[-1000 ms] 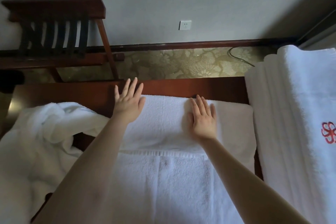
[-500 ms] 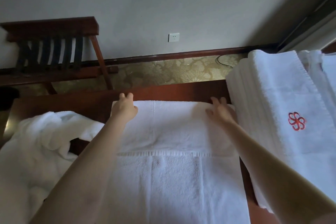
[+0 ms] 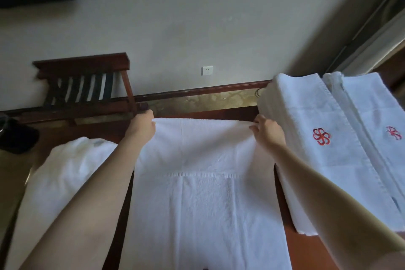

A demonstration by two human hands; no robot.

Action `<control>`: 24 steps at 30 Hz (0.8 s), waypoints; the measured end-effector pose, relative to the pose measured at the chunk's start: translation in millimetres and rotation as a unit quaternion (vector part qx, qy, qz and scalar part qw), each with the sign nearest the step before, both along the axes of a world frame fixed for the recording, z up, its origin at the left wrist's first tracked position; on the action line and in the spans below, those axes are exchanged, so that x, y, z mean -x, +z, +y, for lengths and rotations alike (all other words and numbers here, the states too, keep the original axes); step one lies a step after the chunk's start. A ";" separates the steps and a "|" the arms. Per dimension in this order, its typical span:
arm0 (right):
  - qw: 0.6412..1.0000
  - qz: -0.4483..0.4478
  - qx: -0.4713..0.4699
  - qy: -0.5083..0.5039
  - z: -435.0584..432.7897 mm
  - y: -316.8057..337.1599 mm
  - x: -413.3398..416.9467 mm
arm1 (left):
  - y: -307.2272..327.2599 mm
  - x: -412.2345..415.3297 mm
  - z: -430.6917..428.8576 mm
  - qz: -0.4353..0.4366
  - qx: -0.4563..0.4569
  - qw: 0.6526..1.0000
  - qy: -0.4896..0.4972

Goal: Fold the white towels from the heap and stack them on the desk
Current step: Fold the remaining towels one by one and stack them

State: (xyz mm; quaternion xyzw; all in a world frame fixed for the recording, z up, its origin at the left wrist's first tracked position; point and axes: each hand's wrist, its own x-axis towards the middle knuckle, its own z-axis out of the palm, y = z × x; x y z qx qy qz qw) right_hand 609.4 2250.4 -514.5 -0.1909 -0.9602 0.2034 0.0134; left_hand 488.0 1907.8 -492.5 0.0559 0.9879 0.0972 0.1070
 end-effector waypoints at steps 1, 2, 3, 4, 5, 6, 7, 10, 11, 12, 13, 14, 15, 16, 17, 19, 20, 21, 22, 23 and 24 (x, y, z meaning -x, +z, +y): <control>1.000 0.018 0.002 -0.002 -1.5 6.5 -5.0 | 7.0 -7.0 -2.1 0.016 -0.006 1.000 0.000; 0.999 0.034 0.005 -0.005 -2.7 13.2 -9.3 | 13.8 -13.8 -4.2 0.032 -0.012 0.999 0.001; 0.999 0.047 0.007 -0.006 -3.6 19.8 -12.7 | 20.5 -20.2 -6.0 0.047 -0.016 0.999 0.002; 0.998 0.058 0.007 -0.004 -4.3 26.4 -15.3 | 27.0 -25.7 -8.1 0.063 -0.018 0.998 0.000; 0.998 0.068 0.005 -0.001 -5.4 33.0 -17.4 | 33.2 -30.9 -10.3 0.076 -0.019 0.997 -0.003; 0.997 0.077 0.003 0.003 -6.6 39.3 -19.0 | 38.8 -35.5 -12.6 0.087 -0.020 0.996 -0.005; 0.996 0.085 0.003 0.008 -8.1 45.6 -20.2 | 43.8 -40.3 -15.3 0.095 -0.019 0.995 -0.004; 0.995 0.093 0.011 0.023 -13.2 59.6 -25.8 | 54.7 -55.7 -21.7 0.103 -0.010 0.995 0.015; 0.995 0.091 0.014 0.026 -14.8 61.6 -30.3 | 56.7 -61.8 -22.8 0.098 -0.007 0.995 0.024; 0.996 0.087 0.017 0.029 -16.6 62.2 -36.7 | 57.4 -68.2 -23.6 0.093 -0.006 0.995 0.031; 0.996 0.082 0.021 0.031 -18.6 60.9 -45.0 | 57.0 -75.3 -24.6 0.087 -0.004 0.996 0.034; 0.996 0.075 0.027 0.033 -21.0 58.1 -54.8 | 55.1 -83.5 -25.9 0.082 0.000 0.996 0.034; 0.996 0.069 0.036 0.035 -23.7 54.0 -65.4 | 52.6 -92.2 -27.6 0.074 0.005 0.997 0.034; 0.996 0.063 0.046 0.036 -26.8 49.5 -76.3 | 49.3 -101.2 -30.5 0.063 0.009 0.997 0.034; 0.996 0.057 0.054 0.033 -30.0 45.0 -87.7 | 45.3 -110.7 -33.8 0.051 0.014 0.998 0.036; 0.998 0.038 0.053 0.026 -37.5 36.1 -110.1 | 35.9 -130.5 -41.3 0.031 0.031 0.998 0.035; 0.998 0.023 0.044 0.027 -41.2 31.4 -121.4 | 30.4 -140.4 -45.2 0.019 0.047 0.998 0.026; 0.999 0.007 0.035 0.029 -45.4 26.0 -132.6 | 25.0 -150.6 -48.4 0.007 0.070 0.997 0.010; 0.999 -0.009 0.027 0.029 -49.7 20.9 -144.0 | 19.1 -160.5 -51.9 0.000 0.095 0.995 -0.011; 0.999 -0.023 0.022 0.026 -53.6 15.7 -154.9 | 12.7 -169.9 -55.0 -0.002 0.115 0.993 -0.032; 0.999 -0.035 0.017 0.022 -57.9 10.6 -166.0 | 5.6 -179.3 -58.4 -0.005 0.133 0.990 -0.051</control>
